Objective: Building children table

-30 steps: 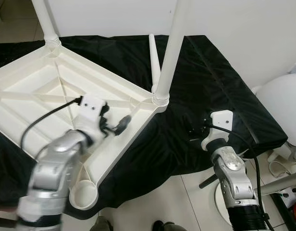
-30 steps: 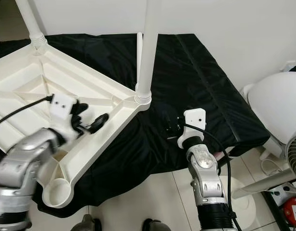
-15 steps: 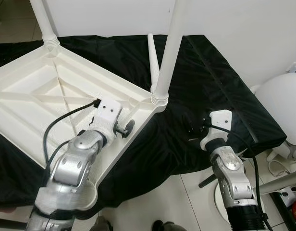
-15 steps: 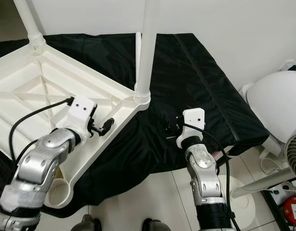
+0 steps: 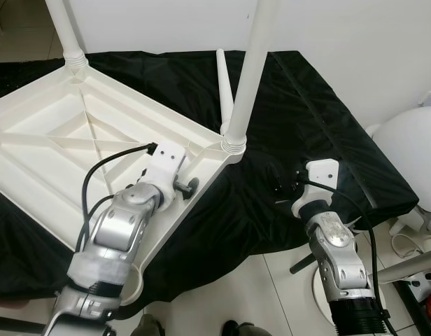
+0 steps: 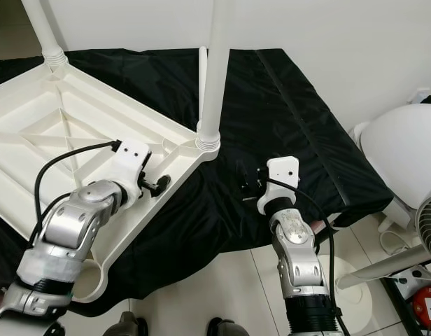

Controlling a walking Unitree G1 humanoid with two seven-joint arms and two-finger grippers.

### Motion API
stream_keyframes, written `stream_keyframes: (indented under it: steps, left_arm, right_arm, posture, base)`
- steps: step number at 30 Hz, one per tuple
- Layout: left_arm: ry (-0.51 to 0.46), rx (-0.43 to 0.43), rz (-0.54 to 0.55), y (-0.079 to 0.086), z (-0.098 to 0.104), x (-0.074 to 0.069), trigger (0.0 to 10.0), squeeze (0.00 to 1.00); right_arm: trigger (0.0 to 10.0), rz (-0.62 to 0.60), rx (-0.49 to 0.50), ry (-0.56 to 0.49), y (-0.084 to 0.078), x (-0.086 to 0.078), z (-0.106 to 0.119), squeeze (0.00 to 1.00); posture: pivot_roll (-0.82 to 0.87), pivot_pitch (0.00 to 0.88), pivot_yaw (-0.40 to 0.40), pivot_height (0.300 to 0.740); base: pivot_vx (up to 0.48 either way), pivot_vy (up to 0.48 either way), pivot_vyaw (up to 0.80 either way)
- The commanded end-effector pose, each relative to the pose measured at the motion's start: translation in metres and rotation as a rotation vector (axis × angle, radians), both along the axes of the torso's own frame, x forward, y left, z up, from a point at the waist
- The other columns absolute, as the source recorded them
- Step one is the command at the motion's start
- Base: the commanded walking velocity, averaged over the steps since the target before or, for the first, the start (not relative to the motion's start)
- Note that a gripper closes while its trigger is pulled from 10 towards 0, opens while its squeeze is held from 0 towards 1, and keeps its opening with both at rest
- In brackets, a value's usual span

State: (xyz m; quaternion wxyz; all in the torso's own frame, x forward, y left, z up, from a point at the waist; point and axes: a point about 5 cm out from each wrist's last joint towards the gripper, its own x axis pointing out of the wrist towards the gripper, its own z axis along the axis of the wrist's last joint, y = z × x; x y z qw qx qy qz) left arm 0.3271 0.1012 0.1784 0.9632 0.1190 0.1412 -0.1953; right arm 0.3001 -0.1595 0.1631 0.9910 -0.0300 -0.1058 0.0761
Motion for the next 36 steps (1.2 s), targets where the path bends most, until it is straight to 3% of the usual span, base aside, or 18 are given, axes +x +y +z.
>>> stream_keyframes:
  steps: [1, 2, 3, 5, 6, 7, 22, 25, 32, 35, 36]
  left_arm:
    - [-0.001, 0.050, 0.160, 0.006, -0.005, 0.004, 10.0, 0.00]
    - [0.009, 0.050, 0.160, 0.005, -0.006, 0.004, 8.1, 0.00]
    - [0.014, 0.057, 0.159, 0.004, -0.007, 0.005, 5.1, 0.00]
    - [0.017, 0.061, 0.161, 0.003, -0.007, 0.005, 4.7, 0.00]
    - [0.010, 0.061, 0.170, 0.004, -0.007, 0.006, 0.8, 0.00]
    - [0.010, 0.064, 0.174, 0.004, -0.006, 0.007, 0.0, 0.00]
    - [-0.001, 0.103, 0.234, 0.012, -0.004, 0.015, 0.0, 0.00]
    - [-0.004, 0.134, 0.273, 0.026, -0.007, 0.016, 0.0, 0.00]
    - [-0.025, 0.156, 0.330, 0.039, -0.004, 0.021, 0.0, 0.00]
    - [-0.039, 0.175, 0.351, 0.045, -0.001, 0.024, 0.4, 0.00]
    - [-0.047, 0.190, 0.382, 0.056, 0.000, 0.026, 1.1, 0.00]
  right_arm:
    - [10.0, -0.014, -0.002, 0.004, -0.002, 0.000, 0.000, 0.00]
    - [10.0, -0.017, -0.001, 0.003, -0.002, 0.000, 0.001, 0.00]
    - [10.0, -0.019, -0.001, 0.003, -0.003, -0.001, 0.001, 0.00]
    - [10.0, -0.020, -0.001, 0.003, -0.003, -0.001, 0.001, 0.00]
    - [10.0, -0.022, -0.001, 0.004, -0.004, -0.001, 0.000, 0.00]
    - [10.0, -0.024, -0.001, 0.004, -0.004, -0.001, 0.000, 0.00]
    - [10.0, -0.028, 0.001, 0.002, -0.003, -0.001, 0.001, 0.00]
    - [10.0, -0.032, 0.001, 0.002, -0.004, -0.002, 0.001, 0.00]
    - [10.0, -0.032, 0.001, 0.002, -0.003, -0.002, 0.001, 0.00]
    - [10.0, -0.031, 0.002, 0.002, -0.003, -0.001, 0.001, 0.00]
    - [10.0, -0.032, 0.003, 0.001, -0.003, -0.001, 0.001, 0.00]
  posture:
    - [0.10, 0.142, -0.040, 0.740]
    - [0.10, 0.144, -0.039, 0.740]
    - [0.10, 0.144, -0.038, 0.740]
    - [0.10, 0.144, -0.038, 0.740]
    - [0.10, 0.144, -0.038, 0.740]
    - [0.10, 0.144, -0.038, 0.740]
    - [0.10, 0.146, -0.034, 0.740]
    - [0.10, 0.148, -0.036, 0.740]
    - [0.10, 0.148, -0.036, 0.740]
    - [0.10, 0.145, -0.036, 0.740]
    - [0.10, 0.145, -0.035, 0.740]
  base:
    - [0.000, 0.000, 0.00]
    - [0.000, 0.000, 0.00]
    - [0.000, 0.000, 0.00]
    - [0.000, 0.000, 0.00]
    - [0.000, 0.000, 0.00]
    - [0.000, 0.000, 0.00]
    - [0.000, 0.000, 0.00]
    - [0.000, 0.000, 0.00]
    - [0.000, 0.000, 0.00]
    - [0.000, 0.000, 0.00]
    - [0.000, 0.000, 0.00]
